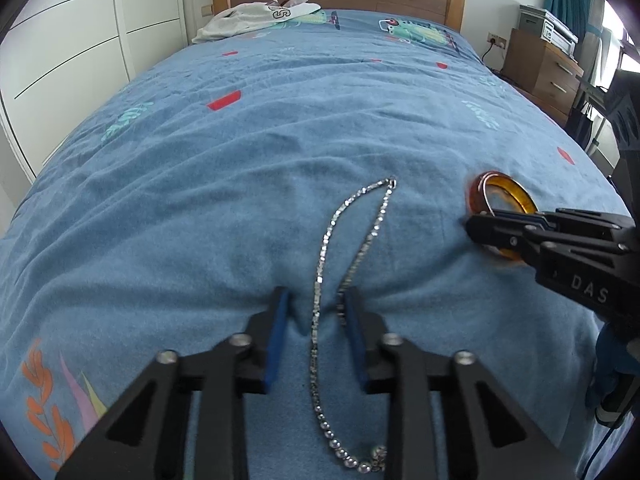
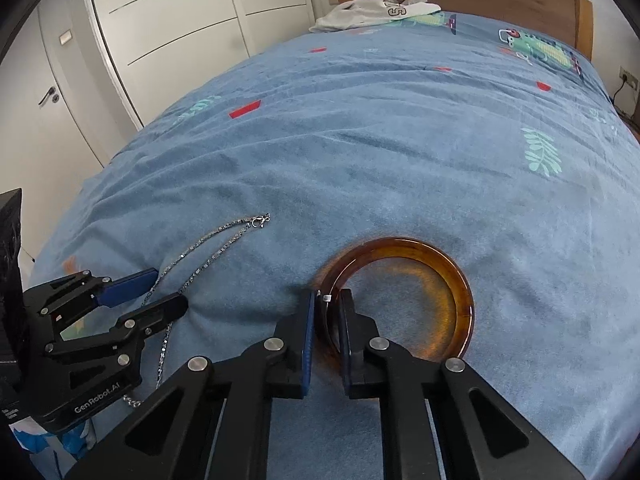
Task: Organize jewelry
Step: 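Grasp the silver necklace with the left tool while the right tool grasps the amber bangle, then carry the necklace in the left tool and amber bangle in the right tool to the box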
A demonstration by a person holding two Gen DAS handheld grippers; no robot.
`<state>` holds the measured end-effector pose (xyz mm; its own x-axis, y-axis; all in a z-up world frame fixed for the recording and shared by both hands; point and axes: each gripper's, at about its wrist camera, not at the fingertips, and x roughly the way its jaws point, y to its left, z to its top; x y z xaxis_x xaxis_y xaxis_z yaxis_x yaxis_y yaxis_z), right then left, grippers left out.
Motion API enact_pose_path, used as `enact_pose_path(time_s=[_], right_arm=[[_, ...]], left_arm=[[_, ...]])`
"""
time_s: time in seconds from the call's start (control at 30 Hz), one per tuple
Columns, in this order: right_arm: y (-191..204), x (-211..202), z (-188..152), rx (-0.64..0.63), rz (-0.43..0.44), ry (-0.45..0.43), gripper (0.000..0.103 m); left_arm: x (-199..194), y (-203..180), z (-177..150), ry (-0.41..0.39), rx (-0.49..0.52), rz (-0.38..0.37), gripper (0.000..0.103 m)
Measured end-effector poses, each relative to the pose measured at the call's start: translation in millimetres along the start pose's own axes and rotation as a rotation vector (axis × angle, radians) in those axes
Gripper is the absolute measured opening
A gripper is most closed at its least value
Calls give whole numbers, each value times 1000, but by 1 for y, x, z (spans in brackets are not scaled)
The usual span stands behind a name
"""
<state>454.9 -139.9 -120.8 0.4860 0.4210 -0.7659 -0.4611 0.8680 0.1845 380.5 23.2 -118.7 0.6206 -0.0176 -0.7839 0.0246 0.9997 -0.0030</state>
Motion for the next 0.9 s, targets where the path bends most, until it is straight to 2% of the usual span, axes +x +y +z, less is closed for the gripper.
enact_pose_path(time_s=[0.03,0.13,0.4,0.67,0.9], right_arm=[[0,-3,-1,9,9,-7,11],[3,-13,-7,35,34,-25,10],[18,-56,-22,79,83,-89,9],[34,-110,-38,138,115,-166,9],[46,-157,-56,142,94,-207,9]], left_arm=[[-1,1,1,1,-2,2,10],[-4,4,2,3,-27,-6,4],[-39,5,6,-32,-48,-18,2],[-92,-4,9,-78,-13,-27,2],[-123,0,1,-85,-51,-39,2]])
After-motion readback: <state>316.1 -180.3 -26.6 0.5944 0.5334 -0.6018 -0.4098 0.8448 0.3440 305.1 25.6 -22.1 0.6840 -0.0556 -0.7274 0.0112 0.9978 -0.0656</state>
